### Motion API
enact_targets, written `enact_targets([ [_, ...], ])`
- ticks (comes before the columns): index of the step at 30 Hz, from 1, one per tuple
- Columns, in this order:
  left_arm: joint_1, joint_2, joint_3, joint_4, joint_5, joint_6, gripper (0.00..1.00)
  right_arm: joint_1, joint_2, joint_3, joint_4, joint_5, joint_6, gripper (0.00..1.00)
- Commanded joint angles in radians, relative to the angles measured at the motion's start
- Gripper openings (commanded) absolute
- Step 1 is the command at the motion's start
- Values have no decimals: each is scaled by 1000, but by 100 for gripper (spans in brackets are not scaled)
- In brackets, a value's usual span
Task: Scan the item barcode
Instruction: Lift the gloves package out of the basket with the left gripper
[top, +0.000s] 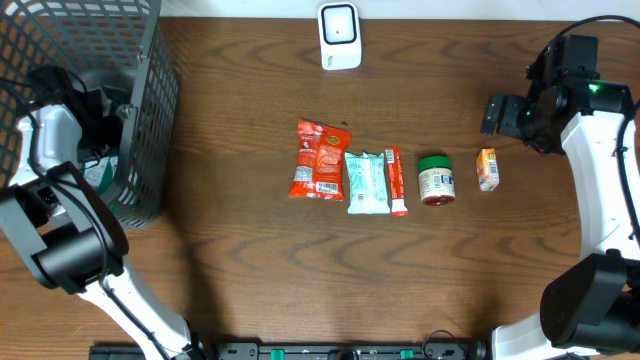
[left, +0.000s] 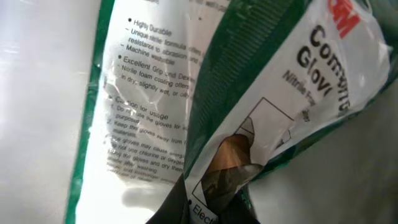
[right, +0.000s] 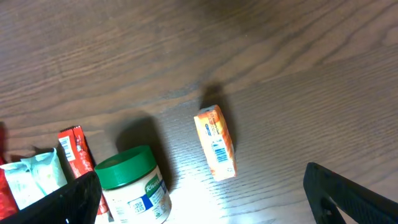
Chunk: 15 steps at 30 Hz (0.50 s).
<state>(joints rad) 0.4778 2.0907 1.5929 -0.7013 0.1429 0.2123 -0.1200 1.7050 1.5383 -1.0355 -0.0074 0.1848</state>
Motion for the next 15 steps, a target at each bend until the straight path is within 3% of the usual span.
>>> enact_targets([
  [1,33,-166,14,39,21,-42,7,-5,-16,18,-1,-1,-6,99],
  [7,51,-476,14,174,21,-46,7,-5,-16,18,-1,-1,-6,99],
  [15,51,-818,14,233,22,-236,7,-5,-16,18,-1,-2,-6,99],
])
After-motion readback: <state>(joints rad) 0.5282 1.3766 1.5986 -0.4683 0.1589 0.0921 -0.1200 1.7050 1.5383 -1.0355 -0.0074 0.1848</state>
